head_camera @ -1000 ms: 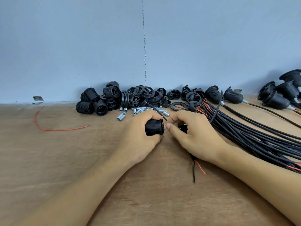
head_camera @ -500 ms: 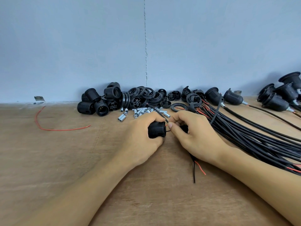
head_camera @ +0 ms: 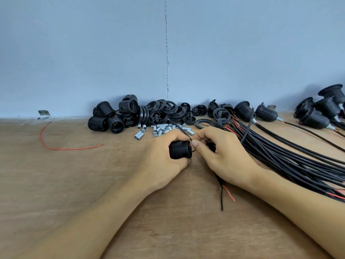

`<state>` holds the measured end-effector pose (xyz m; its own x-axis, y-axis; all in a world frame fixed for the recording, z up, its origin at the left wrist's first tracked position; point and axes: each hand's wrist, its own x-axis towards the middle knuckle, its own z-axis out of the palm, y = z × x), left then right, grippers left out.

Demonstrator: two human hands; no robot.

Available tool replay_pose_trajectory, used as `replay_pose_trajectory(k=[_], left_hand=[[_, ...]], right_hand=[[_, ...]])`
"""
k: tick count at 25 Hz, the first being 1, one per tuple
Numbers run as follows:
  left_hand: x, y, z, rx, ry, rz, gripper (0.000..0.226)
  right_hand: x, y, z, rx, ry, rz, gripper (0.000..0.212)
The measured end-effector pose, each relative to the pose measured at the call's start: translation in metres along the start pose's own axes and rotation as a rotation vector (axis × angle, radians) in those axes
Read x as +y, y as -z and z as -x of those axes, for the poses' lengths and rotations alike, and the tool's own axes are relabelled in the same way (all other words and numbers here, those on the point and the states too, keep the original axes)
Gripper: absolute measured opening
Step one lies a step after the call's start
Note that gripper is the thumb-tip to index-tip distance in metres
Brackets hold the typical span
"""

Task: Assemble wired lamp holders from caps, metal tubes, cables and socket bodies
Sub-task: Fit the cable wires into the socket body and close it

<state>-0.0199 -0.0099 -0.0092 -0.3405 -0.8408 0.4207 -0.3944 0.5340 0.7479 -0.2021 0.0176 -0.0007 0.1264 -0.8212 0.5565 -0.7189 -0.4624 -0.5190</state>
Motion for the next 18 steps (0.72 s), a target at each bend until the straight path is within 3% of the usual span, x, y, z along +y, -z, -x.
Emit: replay_pose_trajectory(k=[18], left_hand=[[0.0002, -0.0005, 0.0027, 0.005, 0.005, -0.027, 0.037]], right_hand=[[-0.0038, 0.0000, -0.0003, -0.064, -0.080, -0.052, 0.010]])
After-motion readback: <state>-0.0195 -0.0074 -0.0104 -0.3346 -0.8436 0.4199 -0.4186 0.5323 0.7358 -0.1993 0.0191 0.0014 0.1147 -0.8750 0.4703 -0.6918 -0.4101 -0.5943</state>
